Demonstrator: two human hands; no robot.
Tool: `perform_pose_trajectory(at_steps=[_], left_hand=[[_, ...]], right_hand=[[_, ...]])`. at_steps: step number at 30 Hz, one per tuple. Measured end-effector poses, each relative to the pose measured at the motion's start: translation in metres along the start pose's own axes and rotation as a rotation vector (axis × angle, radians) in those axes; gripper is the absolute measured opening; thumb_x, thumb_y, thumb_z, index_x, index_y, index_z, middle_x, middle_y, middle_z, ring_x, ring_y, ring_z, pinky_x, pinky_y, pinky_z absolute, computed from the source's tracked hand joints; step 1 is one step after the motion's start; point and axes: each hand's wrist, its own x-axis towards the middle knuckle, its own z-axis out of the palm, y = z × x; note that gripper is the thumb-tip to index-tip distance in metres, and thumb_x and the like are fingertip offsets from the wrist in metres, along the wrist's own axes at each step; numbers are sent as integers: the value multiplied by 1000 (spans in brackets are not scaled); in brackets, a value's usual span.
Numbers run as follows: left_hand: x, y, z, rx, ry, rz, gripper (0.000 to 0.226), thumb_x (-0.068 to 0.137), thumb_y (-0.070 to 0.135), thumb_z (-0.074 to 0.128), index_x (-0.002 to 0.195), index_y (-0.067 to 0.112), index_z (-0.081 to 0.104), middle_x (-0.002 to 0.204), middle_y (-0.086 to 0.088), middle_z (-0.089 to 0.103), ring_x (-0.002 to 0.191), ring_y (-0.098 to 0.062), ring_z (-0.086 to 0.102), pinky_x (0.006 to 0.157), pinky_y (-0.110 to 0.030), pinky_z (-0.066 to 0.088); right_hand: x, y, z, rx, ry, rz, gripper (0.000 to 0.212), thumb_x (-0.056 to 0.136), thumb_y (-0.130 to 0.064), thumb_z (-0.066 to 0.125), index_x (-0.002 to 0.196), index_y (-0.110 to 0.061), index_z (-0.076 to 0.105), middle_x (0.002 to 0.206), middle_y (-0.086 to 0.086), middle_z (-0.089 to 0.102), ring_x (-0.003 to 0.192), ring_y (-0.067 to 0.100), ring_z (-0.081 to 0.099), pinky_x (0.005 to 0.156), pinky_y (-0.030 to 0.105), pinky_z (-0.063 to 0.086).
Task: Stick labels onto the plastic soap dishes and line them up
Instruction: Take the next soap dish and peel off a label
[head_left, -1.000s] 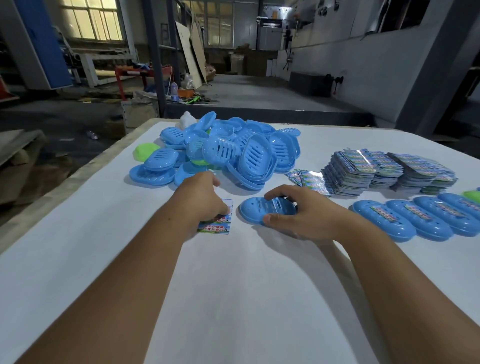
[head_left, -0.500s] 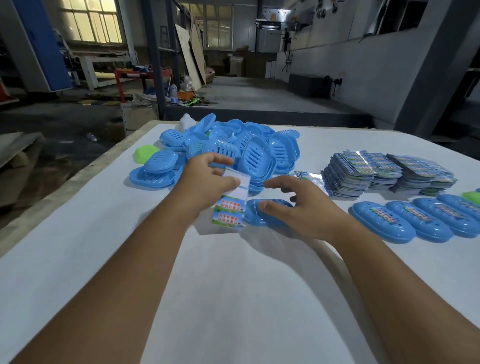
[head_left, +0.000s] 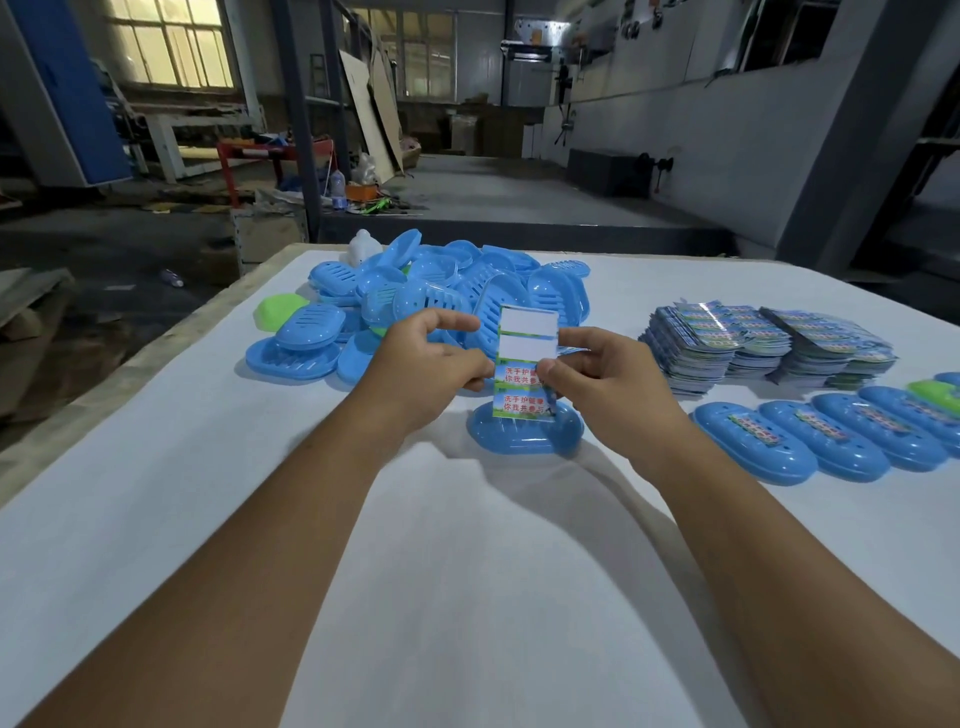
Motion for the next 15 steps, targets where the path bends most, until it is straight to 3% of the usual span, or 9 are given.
perform_pose_trajectory(at_steps=[8,11,15], left_hand=[[-1,-3,-1,78,-34,21,32,84,11,74,108,27,61,73,4,77,68,-2,71,56,-12,47],[-1,-4,-1,121,-51,23,31,84,13,73,105,31,59,72,6,76,69,0,68,58,-14,48],[-1,-4,-1,127,-76,30,34,82,11,71,105,33,59,72,8,76,67,4,67,52,-7,45]], right_hand=[[-1,-2,1,-16,-6,31,36,94,-15,72,128,-18,61,85,-8,79,82,6,75,75,22,59],[-2,-2,0,-35,-9,32,40,94,-17,71,133,-20,58,82,-10,79,81,3,75,70,17,56],[-3,-3,1,-14,-2,50,46,94,-18,72,136,-25,54,79,-8,78,81,1,74,62,12,55]])
